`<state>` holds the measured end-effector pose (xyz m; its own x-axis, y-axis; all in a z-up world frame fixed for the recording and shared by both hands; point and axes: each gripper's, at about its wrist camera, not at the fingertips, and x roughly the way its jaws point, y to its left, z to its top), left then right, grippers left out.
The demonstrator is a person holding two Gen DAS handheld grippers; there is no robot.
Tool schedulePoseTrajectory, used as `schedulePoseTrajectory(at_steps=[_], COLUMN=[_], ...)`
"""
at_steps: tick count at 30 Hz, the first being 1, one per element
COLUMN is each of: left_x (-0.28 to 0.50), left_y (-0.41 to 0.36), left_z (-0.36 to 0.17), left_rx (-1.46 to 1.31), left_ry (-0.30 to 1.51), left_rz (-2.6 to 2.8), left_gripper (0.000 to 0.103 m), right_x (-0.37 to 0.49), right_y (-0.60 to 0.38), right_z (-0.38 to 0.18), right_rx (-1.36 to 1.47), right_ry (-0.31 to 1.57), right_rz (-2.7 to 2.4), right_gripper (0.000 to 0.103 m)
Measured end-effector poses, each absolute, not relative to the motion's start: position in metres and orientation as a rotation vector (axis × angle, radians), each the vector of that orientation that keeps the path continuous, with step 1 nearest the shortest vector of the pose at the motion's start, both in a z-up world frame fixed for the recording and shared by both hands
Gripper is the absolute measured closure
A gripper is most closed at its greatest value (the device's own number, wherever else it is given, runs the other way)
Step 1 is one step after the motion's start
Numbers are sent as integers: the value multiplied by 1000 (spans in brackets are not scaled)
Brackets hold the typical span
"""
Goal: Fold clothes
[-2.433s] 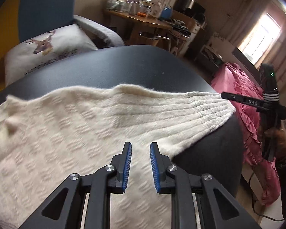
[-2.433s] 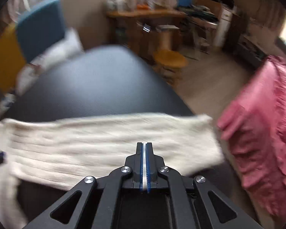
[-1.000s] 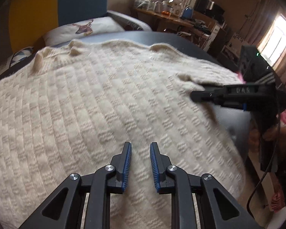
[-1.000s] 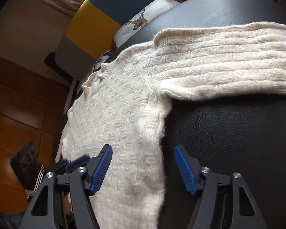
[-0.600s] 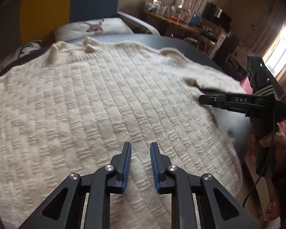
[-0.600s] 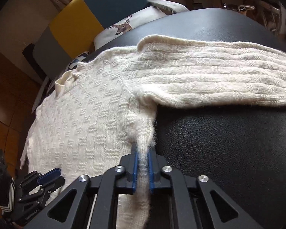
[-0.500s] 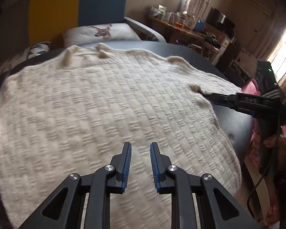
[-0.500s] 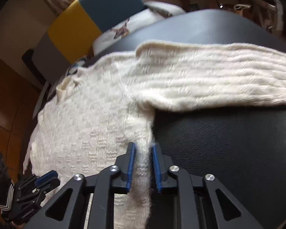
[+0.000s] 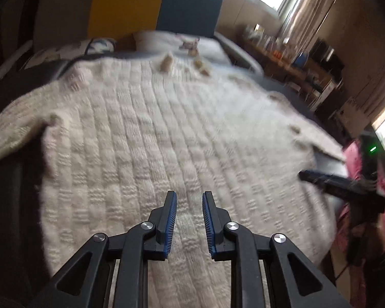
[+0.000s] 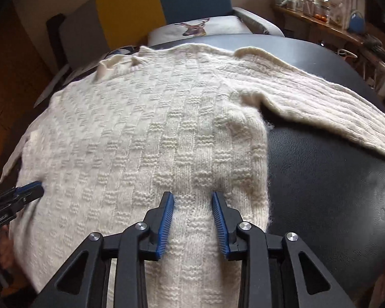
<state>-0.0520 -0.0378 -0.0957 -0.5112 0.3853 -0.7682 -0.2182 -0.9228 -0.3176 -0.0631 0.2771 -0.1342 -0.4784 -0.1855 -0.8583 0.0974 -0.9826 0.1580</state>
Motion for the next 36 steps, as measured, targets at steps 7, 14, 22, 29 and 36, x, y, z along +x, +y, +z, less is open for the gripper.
schedulePoseTrajectory(at_steps=[7,14,22,29,36], left_x=[18,88,88,89,91], left_y=[-138,-196,-178,-145,-139], left_z=[-91,-124,-142,-122,-133], left_rx=[-1320,-1372,-1422,-1471,-1657], left_ry=[-470,-761,-774,-599,-395], left_rz=[2566,2466,2342,2456,2492], left_gripper=[83,70,62,99,100], right_x=[-10,30,24,22,17], right_y=[255,210,190,192,203], right_z=[-112,-117,-124,-123,-136], right_rx=[1342,1282,1316,1320,1397], right_ry=[-203,-225,-183,-165,42], right_rz=[-2432,-2322,-2309,-2345,-2471], right_gripper=[43,42,39,32,29])
